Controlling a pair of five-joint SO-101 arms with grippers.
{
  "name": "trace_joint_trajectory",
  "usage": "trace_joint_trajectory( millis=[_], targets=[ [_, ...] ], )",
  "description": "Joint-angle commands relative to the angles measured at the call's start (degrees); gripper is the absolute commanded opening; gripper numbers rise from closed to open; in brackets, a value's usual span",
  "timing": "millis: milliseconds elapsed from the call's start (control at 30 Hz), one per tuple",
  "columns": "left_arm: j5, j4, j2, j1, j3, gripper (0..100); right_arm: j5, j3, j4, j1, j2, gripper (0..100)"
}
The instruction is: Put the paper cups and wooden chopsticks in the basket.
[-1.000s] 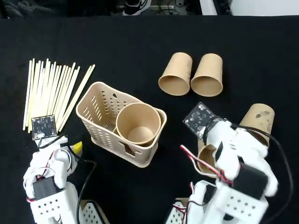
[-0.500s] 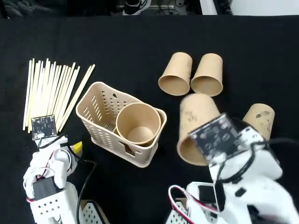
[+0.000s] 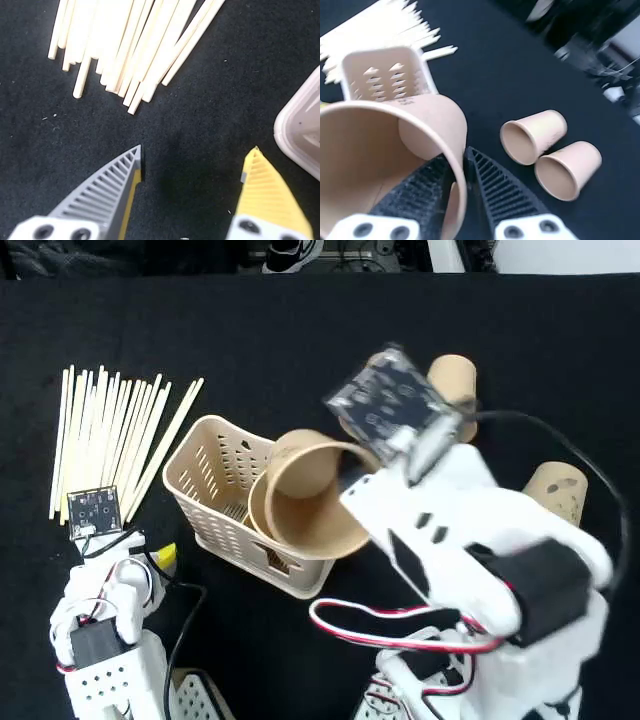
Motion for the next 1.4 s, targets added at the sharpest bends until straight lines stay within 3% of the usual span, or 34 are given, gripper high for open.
trace_joint_trajectory(
  millis=[0,433,733,1033,1233,1367],
  targets=[
    [-0.53,-0.97,-0.35,0.22,-0.22,32,-0.62,0.22,1.85,-1.32,2.86,1.2],
    [-0.53,-0.97,-0.35,0.22,-0.22,32,-0.44,0.40,1.85,-1.23,11.74,2.2],
    [-0.53,-0.97,-0.35,0.22,-0.22,32,-0.35,-0.13,1.85,-1.23,12.97,29.3],
    [-0.53,-0.97,-0.35,0.22,-0.22,32,-0.35,-7.96,0.88,-1.49,13.49,28.6],
    [-0.53,-0.97,-0.35,0.22,-0.22,32,-0.62,-5.05,-5.10,-2.73,14.55,28.6],
    [-0.53,-0.97,-0.35,0.22,-0.22,32,0.09,-5.49,-2.11,-1.85,14.02,28.6]
  ],
)
